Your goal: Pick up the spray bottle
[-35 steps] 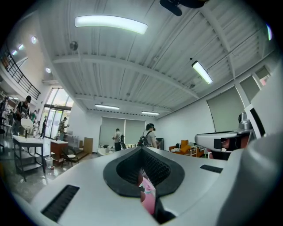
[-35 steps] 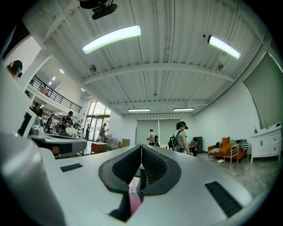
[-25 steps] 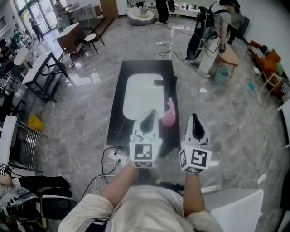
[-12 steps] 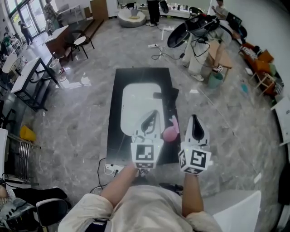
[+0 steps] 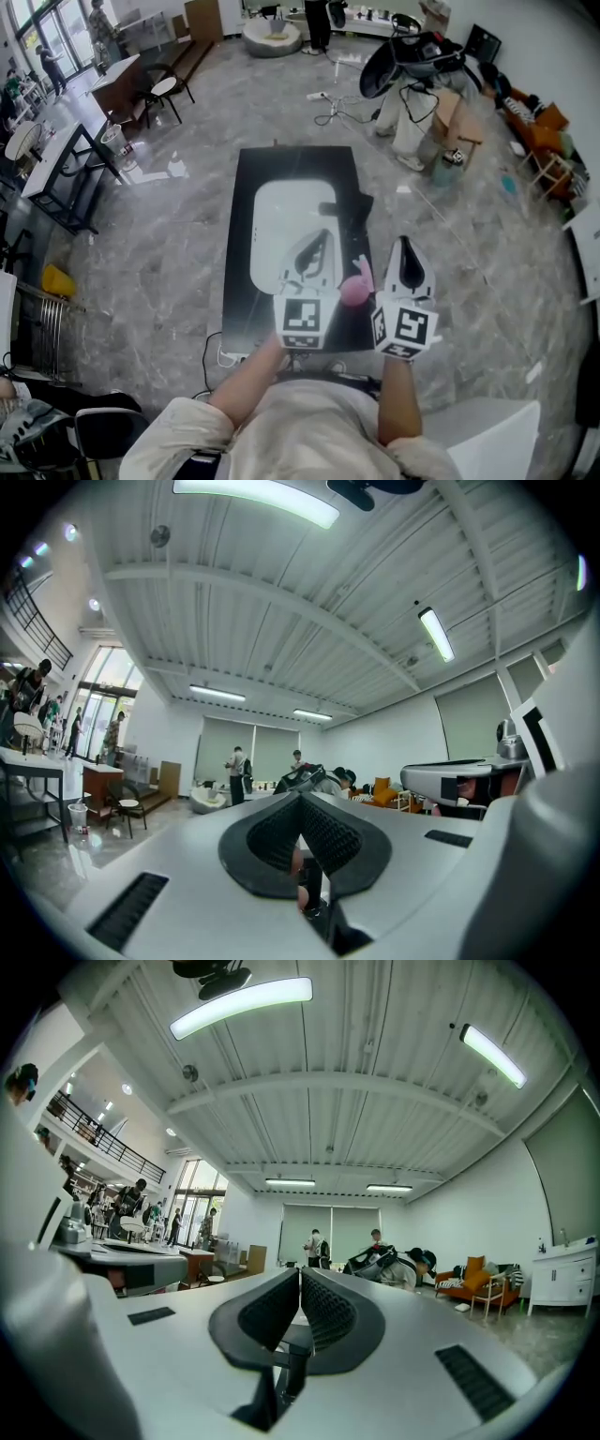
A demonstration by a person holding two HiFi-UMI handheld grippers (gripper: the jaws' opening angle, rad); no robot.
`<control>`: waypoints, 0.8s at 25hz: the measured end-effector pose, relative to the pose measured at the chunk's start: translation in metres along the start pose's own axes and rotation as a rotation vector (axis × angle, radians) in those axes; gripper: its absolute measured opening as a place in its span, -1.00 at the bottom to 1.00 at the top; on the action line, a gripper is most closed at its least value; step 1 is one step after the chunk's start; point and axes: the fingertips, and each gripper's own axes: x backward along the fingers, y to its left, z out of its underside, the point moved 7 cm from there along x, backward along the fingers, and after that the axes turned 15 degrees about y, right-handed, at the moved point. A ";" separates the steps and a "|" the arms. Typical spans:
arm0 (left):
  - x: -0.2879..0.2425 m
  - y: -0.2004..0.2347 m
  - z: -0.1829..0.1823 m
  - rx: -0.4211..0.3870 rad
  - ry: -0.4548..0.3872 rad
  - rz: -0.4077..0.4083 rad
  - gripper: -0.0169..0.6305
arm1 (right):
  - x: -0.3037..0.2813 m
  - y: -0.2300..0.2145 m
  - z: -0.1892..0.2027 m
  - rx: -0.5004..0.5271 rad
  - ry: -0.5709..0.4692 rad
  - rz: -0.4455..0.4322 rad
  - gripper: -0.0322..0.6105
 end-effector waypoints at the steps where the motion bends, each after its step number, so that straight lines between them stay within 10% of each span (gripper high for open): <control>1: -0.002 -0.003 -0.002 0.004 -0.002 -0.004 -0.94 | -0.001 -0.005 -0.003 0.000 -0.004 -0.002 -0.89; 20: -0.012 -0.020 -0.006 0.012 -0.001 -0.038 -0.95 | -0.015 -0.013 0.043 0.025 0.116 -0.117 -0.81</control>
